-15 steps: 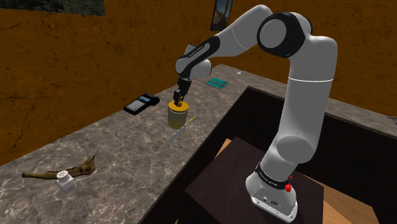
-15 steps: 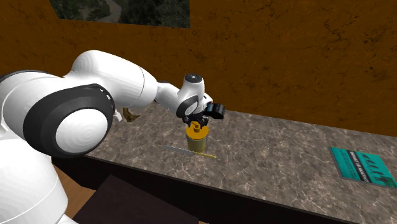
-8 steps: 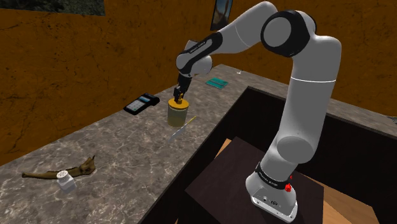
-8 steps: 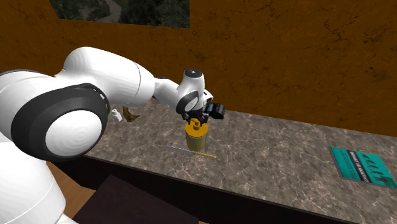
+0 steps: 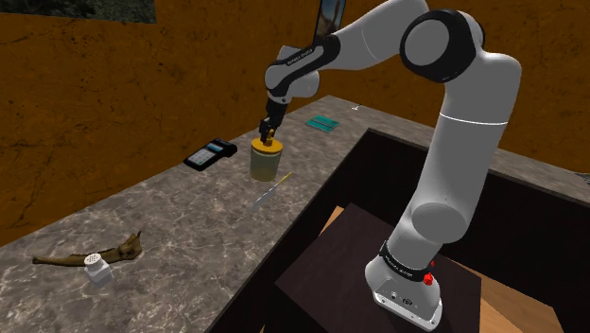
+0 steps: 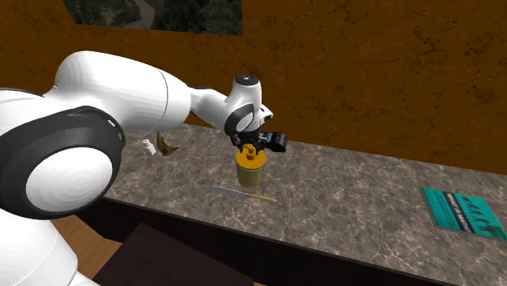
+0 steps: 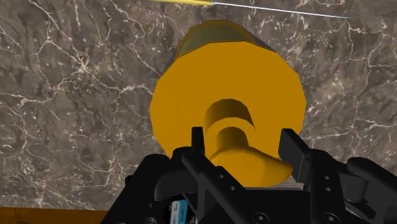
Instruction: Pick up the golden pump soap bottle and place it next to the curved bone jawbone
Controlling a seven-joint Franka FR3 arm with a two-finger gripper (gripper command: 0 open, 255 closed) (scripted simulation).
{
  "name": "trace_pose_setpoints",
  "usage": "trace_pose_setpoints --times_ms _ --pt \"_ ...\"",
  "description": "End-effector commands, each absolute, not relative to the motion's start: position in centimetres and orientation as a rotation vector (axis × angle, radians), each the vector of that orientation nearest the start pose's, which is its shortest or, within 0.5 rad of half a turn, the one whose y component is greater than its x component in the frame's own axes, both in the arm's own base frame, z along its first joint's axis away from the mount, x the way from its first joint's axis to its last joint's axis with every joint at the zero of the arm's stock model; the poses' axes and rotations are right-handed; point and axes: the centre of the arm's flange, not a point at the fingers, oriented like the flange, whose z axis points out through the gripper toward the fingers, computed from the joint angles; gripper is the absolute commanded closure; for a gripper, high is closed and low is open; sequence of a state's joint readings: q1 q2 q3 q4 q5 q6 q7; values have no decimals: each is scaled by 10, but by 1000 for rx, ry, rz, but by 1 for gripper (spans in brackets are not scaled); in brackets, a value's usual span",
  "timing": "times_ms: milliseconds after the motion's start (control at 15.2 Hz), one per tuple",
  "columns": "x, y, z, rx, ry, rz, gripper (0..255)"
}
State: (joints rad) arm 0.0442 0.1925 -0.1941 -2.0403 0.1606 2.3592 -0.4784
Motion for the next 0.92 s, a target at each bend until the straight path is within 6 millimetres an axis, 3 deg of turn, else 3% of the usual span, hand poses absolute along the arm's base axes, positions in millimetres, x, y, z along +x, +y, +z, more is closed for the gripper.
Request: trace_pose_setpoints --times_ms 0,858 --pt "591 -84 374 -3074 -352 -235 255" --pt "591 -84 443 -3074 -352 -235 255"
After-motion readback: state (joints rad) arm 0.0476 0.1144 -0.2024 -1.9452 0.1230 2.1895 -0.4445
